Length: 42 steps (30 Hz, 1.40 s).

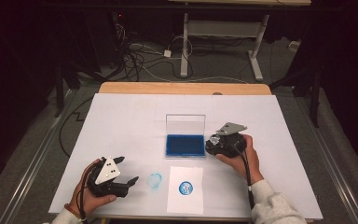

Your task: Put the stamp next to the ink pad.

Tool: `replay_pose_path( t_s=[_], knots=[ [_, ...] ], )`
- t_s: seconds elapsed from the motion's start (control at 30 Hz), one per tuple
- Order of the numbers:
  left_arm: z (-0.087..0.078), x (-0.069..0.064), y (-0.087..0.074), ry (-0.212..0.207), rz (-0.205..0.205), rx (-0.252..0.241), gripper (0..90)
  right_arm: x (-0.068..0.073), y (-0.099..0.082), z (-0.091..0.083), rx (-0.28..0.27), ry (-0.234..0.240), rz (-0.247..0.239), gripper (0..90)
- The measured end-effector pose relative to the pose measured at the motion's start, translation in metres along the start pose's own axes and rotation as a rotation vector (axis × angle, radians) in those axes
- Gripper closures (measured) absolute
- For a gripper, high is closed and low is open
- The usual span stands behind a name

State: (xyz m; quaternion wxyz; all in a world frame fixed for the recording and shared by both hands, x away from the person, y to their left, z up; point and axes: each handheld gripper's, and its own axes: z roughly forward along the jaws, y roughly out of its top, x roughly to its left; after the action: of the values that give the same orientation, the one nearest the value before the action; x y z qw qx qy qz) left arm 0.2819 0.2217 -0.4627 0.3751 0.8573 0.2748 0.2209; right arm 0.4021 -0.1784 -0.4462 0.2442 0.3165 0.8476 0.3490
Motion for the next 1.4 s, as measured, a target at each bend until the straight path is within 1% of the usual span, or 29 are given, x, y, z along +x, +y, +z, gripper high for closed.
replay_pose_path(
  t_s=[0.33,0.4,0.43,0.57,0.63,0.67,0.73,0.8,0.87,0.93,1.03,1.1,1.27,1.4],
  knots=[
    [0.000,0.000,0.000,-0.003,0.000,0.002,17.1,-0.001,0.006,-0.011,-0.061,0.002,0.012,37.1],
    [0.000,0.000,0.000,-0.006,0.000,0.003,17.1,0.000,0.008,-0.012,-0.070,-0.010,0.016,34.2],
    [0.000,0.000,0.000,-0.006,0.000,0.003,17.1,0.000,0.009,-0.014,-0.075,-0.013,0.012,34.8],
    [0.000,0.000,0.000,-0.004,-0.001,0.004,17.1,0.001,0.011,-0.019,-0.109,-0.011,0.015,32.2],
    [0.000,0.000,0.000,-0.004,-0.002,0.005,17.1,0.001,0.012,-0.020,-0.114,-0.024,0.014,28.2],
    [0.000,0.000,0.000,-0.005,-0.002,0.005,17.1,0.001,0.013,-0.020,-0.117,-0.037,0.016,24.8],
    [0.001,0.000,0.000,-0.003,-0.002,0.007,17.1,0.002,0.013,-0.021,-0.127,-0.052,0.037,20.2],
    [0.000,0.000,0.000,-0.003,-0.002,0.007,17.0,0.002,0.014,-0.022,-0.134,-0.054,0.040,19.9],
    [0.000,0.000,0.000,-0.003,-0.003,0.006,17.1,0.002,0.014,-0.023,-0.135,-0.069,0.035,18.7],
    [0.000,0.000,0.000,-0.002,-0.003,0.006,17.1,0.003,0.014,-0.024,-0.135,-0.071,0.039,18.9],
    [0.000,0.000,0.000,-0.001,-0.003,0.005,17.1,0.004,0.015,-0.026,-0.136,-0.083,0.024,19.6],
    [0.000,0.000,0.000,-0.001,-0.002,0.006,17.1,0.006,0.016,-0.029,-0.146,-0.089,0.018,20.0],
    [0.000,0.000,0.000,-0.001,-0.002,0.008,17.1,0.007,0.017,-0.037,-0.172,-0.094,0.012,20.5],
    [0.000,0.000,0.000,-0.001,-0.001,0.008,17.1,0.008,0.017,-0.043,-0.192,-0.079,0.022,21.0]
  ],
)
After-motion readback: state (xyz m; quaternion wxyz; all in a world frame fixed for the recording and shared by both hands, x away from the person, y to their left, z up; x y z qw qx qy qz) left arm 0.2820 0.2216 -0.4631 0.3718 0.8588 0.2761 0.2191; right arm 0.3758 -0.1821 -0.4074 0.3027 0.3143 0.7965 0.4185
